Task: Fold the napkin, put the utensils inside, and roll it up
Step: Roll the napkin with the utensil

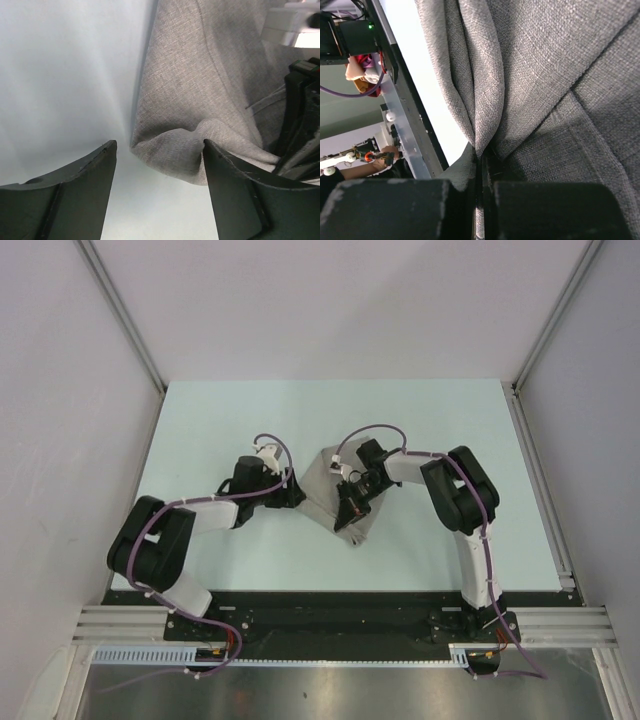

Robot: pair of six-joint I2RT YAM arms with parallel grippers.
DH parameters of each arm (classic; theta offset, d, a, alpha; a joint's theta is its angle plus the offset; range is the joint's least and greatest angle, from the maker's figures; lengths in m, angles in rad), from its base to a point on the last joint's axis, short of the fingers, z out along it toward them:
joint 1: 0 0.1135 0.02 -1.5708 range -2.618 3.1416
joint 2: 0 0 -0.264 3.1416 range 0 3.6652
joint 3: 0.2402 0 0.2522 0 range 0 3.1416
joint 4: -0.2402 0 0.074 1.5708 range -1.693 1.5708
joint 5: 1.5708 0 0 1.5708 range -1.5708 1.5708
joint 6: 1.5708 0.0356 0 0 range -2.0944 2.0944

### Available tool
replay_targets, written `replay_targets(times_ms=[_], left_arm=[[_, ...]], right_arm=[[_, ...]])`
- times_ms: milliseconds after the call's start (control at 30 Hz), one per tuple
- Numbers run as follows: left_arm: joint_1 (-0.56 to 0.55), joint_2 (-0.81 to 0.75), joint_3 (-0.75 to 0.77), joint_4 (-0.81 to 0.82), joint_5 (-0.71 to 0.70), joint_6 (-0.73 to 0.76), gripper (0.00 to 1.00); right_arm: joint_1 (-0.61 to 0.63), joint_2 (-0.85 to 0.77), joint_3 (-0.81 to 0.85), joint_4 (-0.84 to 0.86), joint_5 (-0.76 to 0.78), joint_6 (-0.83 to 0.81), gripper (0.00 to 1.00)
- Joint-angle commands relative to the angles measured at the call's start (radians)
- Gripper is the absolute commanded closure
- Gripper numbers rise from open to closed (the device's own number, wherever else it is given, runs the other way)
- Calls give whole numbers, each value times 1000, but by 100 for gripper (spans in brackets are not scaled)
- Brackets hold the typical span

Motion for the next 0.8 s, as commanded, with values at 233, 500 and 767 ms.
replay_targets(times_ms=[233, 500, 767], left_arm=[[14, 90, 43, 118, 48, 19, 38], [17, 139, 52, 154, 83, 13, 53], [19, 152, 67, 122, 79, 7, 96]], right_arm=[[-21, 73, 36, -45, 3, -16, 100], [-30, 84, 47, -62, 13, -18, 100], [-45, 6, 64, -51, 95, 17, 77]])
